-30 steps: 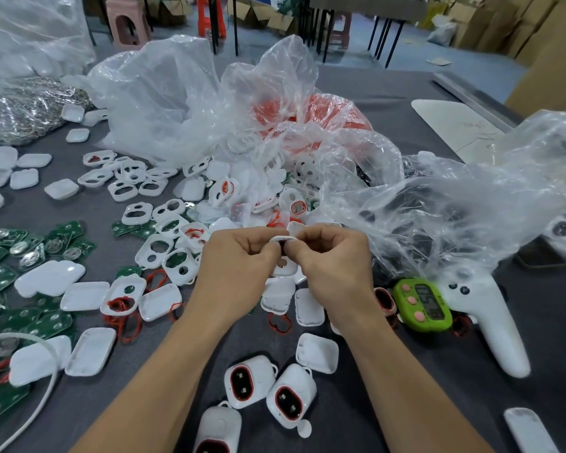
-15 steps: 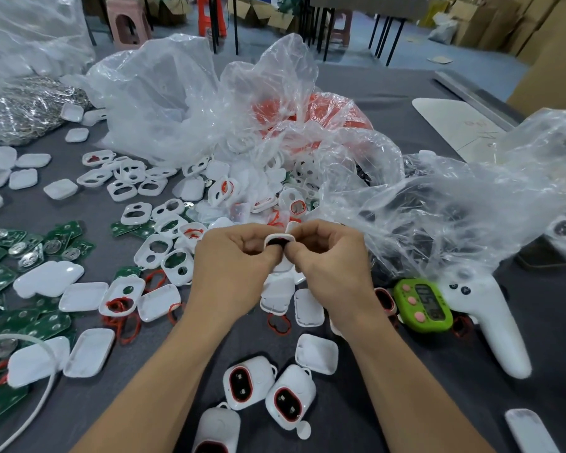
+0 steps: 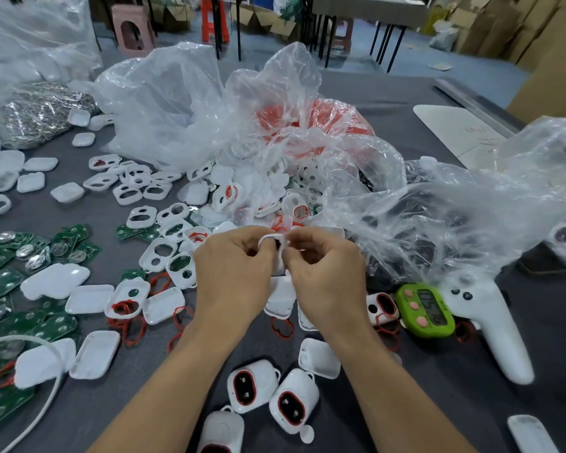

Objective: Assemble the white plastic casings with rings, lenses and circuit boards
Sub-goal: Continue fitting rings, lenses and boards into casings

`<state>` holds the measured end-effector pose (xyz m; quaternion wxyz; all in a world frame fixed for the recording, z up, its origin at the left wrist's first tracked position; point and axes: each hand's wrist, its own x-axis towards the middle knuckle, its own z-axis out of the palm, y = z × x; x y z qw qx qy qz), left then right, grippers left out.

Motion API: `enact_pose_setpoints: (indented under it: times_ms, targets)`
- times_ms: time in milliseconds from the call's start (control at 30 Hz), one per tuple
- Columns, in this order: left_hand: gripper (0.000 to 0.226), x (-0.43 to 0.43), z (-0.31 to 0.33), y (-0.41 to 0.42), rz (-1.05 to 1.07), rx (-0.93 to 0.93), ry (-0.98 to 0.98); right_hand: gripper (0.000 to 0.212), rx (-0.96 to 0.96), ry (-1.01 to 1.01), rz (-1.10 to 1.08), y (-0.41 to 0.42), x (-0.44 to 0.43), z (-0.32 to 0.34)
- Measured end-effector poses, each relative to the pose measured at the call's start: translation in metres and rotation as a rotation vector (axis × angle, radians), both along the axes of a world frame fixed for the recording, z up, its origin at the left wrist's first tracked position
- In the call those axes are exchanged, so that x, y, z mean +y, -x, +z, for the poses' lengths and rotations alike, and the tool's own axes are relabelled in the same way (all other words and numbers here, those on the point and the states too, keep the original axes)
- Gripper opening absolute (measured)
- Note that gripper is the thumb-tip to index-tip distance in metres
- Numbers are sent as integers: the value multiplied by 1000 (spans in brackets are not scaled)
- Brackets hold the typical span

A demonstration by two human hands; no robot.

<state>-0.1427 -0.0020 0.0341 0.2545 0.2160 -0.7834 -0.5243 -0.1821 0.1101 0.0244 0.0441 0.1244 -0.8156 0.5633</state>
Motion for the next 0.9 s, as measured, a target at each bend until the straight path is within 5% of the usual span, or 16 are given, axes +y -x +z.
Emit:
enact_pose_setpoints:
  times_ms: [100, 233, 467, 600, 800, 900]
  targets:
    - [40, 1, 1, -2, 16, 63, -25, 22, 125, -113, 60, -7, -5, -2]
    - [35, 1, 1, -4, -180, 106, -198, 18, 58, -20, 118, -2, -2, -1]
    - [29, -14, -1, 0, -182, 146, -453, 27, -614, 626, 283, 9, 3, 11]
    - [23, -14, 2, 0, -229, 177, -562, 24, -742, 762, 363, 14, 8, 12]
    - [24, -15, 0, -1, -215, 156, -547, 14, -710, 717, 351, 14, 7, 10]
    - [22, -12, -3, 0, -241, 144, -448, 19, -342, 387, 209, 12, 9, 7]
